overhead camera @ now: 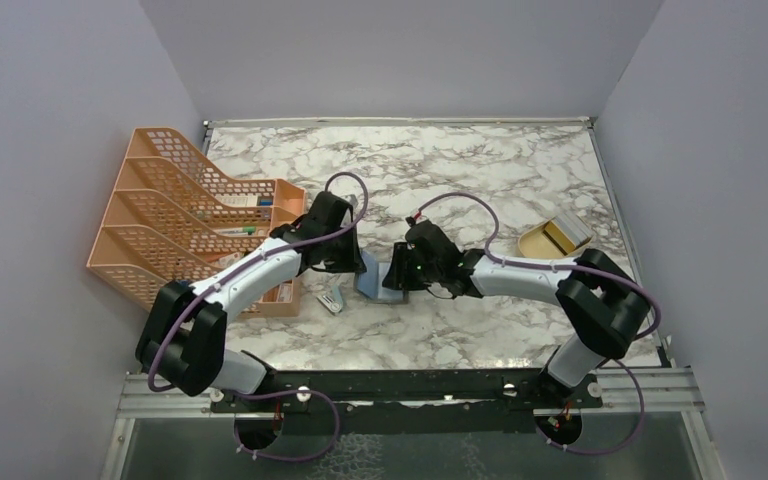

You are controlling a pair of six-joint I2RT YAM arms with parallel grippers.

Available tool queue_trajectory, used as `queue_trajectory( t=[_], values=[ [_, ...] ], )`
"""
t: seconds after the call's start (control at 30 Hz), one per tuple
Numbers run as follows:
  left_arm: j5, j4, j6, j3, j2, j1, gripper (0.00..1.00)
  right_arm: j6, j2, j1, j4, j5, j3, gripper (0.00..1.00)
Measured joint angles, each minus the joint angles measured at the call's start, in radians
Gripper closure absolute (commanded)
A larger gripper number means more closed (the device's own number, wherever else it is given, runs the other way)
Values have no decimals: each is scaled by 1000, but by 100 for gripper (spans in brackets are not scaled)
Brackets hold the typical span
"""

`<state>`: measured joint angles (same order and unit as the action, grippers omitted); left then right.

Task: Put the credit cards into the card holder
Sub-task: Open the card holder at the center of the board.

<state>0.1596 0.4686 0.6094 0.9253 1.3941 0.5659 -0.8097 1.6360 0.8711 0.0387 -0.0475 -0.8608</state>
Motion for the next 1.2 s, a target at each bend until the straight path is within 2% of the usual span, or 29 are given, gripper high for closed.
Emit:
queue_trajectory(
  t=[0.23,0.43,0.7,0.97,1.2],
  values=[
    [212,-211,14,-125,32,-72,100,27,26,0,55,53,-6,60],
    [313,-300,17,-128,113,-112,100,38,83,0,77,103,-51,61],
    [347,-267,-22,-72,164,-140,100,67,60,0,66,119,-26,61],
    [349,-195,-125,-12,163,-141,100,159,-34,0,150,118,-18,56],
    [349,-113,-206,-5,159,-141,100,246,-126,-2,301,261,-99,58]
  ],
)
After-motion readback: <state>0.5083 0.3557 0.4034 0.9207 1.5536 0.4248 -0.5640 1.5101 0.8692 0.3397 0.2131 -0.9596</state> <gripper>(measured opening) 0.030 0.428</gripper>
